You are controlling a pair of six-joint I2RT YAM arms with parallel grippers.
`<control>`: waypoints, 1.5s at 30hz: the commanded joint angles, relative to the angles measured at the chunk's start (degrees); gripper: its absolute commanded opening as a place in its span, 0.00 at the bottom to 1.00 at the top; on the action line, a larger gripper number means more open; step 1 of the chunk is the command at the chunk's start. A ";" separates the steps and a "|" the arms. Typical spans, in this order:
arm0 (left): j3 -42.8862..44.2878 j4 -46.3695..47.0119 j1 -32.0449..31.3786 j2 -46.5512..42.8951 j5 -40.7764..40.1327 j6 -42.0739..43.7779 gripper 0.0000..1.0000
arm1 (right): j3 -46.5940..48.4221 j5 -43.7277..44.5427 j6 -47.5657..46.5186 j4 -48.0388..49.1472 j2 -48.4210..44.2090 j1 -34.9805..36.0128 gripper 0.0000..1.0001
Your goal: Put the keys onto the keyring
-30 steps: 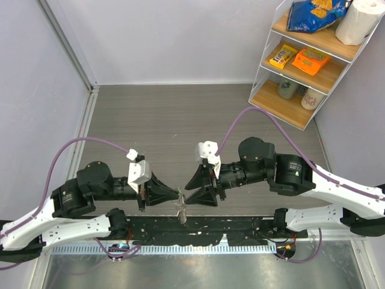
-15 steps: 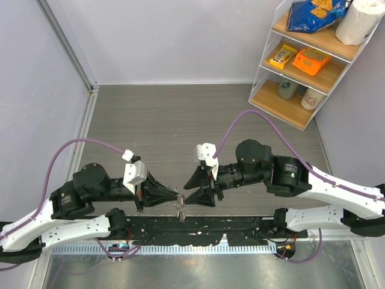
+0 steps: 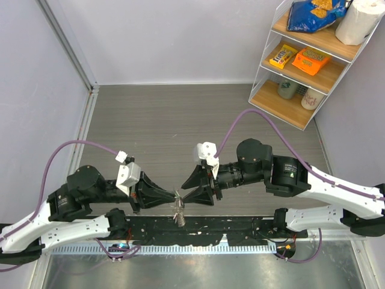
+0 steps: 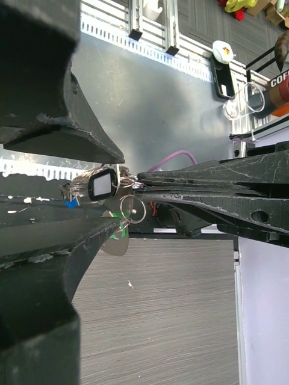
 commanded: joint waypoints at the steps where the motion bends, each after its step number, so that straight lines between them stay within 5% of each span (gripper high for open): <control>1: -0.25 5.70 -0.11 -1.10 1.00 -0.69 0.00 | 0.84 -1.80 0.42 3.75 1.03 0.23 0.46; 9: -0.16 5.97 -0.11 -1.02 0.91 -0.69 0.00 | 1.28 -3.47 0.59 3.57 2.27 0.23 0.38; 19: 0.10 5.97 -0.11 -1.37 0.04 -0.43 0.00 | 0.05 -4.79 1.03 3.57 1.13 0.31 0.11; 31: 0.28 6.49 -0.02 -1.02 -0.49 -0.52 0.00 | -4.60 -5.05 2.70 7.00 -1.86 0.31 0.07; 45: 0.10 7.29 -0.02 -1.19 -1.20 -0.43 0.00 | -8.21 -6.02 5.34 11.92 -2.66 0.31 0.13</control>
